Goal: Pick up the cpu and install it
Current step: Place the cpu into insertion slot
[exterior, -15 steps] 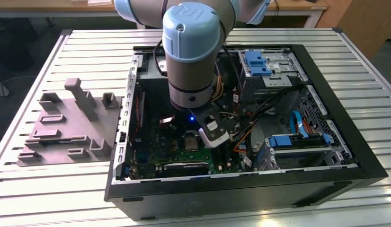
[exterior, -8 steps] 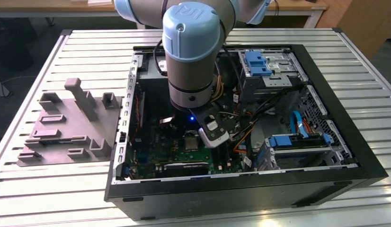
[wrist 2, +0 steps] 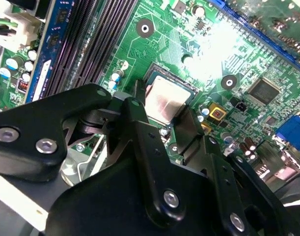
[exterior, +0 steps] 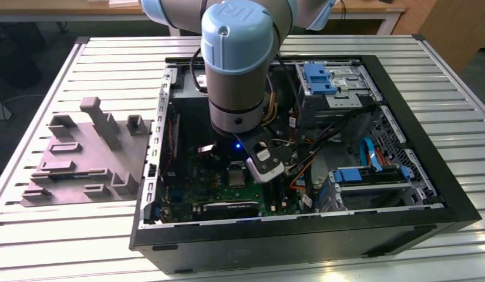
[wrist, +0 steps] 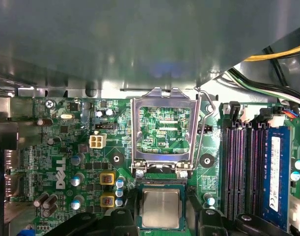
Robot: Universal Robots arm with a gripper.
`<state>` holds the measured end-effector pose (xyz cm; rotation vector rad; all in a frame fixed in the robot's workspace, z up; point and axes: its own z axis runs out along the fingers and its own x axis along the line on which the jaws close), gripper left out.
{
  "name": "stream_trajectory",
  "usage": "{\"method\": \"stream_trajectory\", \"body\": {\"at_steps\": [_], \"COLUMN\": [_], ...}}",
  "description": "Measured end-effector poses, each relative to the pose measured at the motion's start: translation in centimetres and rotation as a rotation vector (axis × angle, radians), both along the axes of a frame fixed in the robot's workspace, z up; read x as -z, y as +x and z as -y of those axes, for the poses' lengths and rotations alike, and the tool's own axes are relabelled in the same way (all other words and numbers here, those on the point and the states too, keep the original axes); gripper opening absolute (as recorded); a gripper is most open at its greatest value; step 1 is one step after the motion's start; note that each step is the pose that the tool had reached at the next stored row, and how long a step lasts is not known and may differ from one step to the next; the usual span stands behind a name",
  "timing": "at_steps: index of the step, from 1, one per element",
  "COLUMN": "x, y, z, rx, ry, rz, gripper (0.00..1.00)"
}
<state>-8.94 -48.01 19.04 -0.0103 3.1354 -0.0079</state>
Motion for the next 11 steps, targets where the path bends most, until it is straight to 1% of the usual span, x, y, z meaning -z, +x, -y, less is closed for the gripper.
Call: {"method": "stream_trajectory", "body": {"at_steps": [11], "x": [0.01], "y": [0.00], "z": [0.01], "rx": [-0.004], "ry": [-0.0001], "rz": [0.0000], "gripper": [0.49]}}
